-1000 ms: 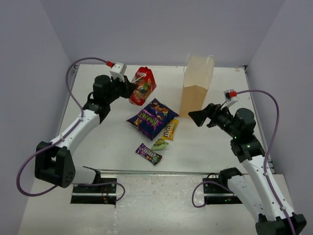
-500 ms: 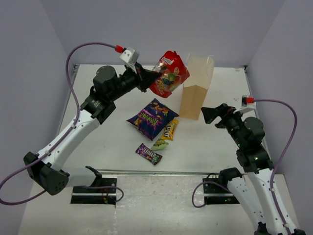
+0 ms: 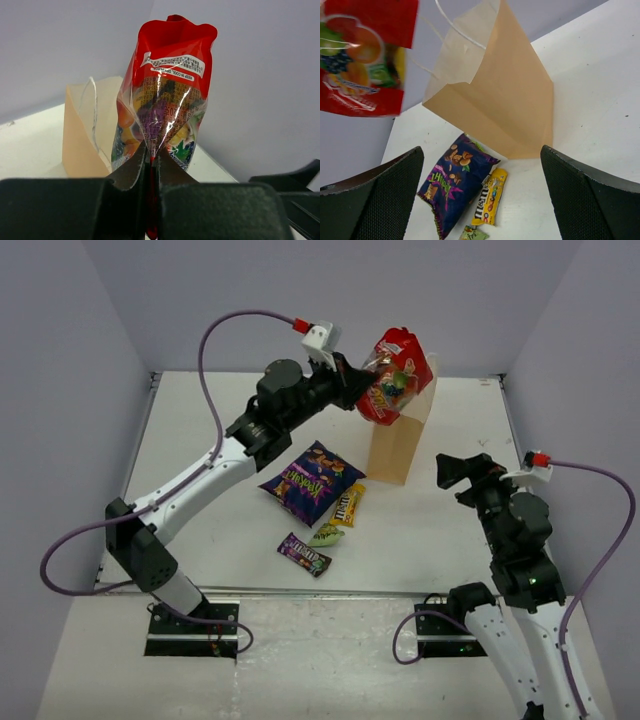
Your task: Place the snacks into the paper bag
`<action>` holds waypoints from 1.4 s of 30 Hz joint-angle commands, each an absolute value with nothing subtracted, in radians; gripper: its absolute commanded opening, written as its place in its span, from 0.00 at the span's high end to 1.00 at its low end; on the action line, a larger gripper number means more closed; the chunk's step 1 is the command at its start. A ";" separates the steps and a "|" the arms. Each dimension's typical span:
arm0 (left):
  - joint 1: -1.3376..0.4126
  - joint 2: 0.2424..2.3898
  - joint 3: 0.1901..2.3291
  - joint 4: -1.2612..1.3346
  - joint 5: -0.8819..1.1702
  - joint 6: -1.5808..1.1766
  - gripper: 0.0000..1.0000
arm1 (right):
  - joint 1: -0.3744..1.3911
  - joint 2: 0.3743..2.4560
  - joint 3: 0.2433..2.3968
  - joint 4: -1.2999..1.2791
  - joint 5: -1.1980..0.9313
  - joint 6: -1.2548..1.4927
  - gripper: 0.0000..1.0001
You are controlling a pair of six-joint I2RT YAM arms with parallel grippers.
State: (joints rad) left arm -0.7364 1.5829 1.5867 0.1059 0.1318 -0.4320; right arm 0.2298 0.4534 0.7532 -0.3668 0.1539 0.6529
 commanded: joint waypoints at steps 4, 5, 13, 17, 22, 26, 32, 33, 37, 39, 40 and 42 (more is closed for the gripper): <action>-0.793 1.657 1.720 0.285 -0.167 -0.457 1.00 | 0.232 0.425 0.750 -0.371 0.245 0.683 0.01; -0.804 1.663 1.712 0.319 -0.190 -0.456 1.00 | 0.232 0.423 0.750 -0.371 0.247 0.681 0.01; -0.827 1.626 1.609 0.485 -0.265 -0.454 1.00 | 0.232 0.416 0.750 -0.371 0.255 0.660 0.01; -0.836 1.626 1.623 0.463 -0.319 -0.449 1.00 | 0.230 0.419 0.746 -0.368 0.255 0.666 0.01; -0.847 1.652 1.643 0.498 -0.363 -0.428 1.00 | 0.230 0.423 0.741 -0.368 0.247 0.673 0.01; -0.854 1.666 1.612 0.595 -0.416 -0.417 1.00 | 0.232 0.425 0.741 -0.367 0.241 0.673 0.01; -0.865 1.736 1.678 0.586 -0.410 -0.429 1.00 | 0.232 0.425 0.745 -0.365 0.242 0.669 0.01; -0.865 1.744 1.689 0.581 -0.411 -0.434 1.00 | 0.232 0.425 0.744 -0.365 0.242 0.669 0.01; -0.865 1.776 1.710 0.569 -0.400 -0.454 1.00 | 0.232 0.425 0.742 -0.367 0.244 0.667 0.01; -0.865 1.786 1.720 0.571 -0.396 -0.463 1.00 | 0.232 0.423 0.742 -0.367 0.244 0.666 0.01; -0.865 1.793 1.720 0.568 -0.397 -0.468 1.00 | 0.230 0.422 0.742 -0.367 0.244 0.666 0.01; -0.867 1.798 1.720 0.571 -0.406 -0.471 1.00 | 0.230 0.422 0.742 -0.367 0.242 0.666 0.01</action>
State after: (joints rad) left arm -0.8608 1.8267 1.6325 0.4198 -0.3920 -0.4358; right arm 0.2298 0.4240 0.7452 -0.3817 0.2264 0.6655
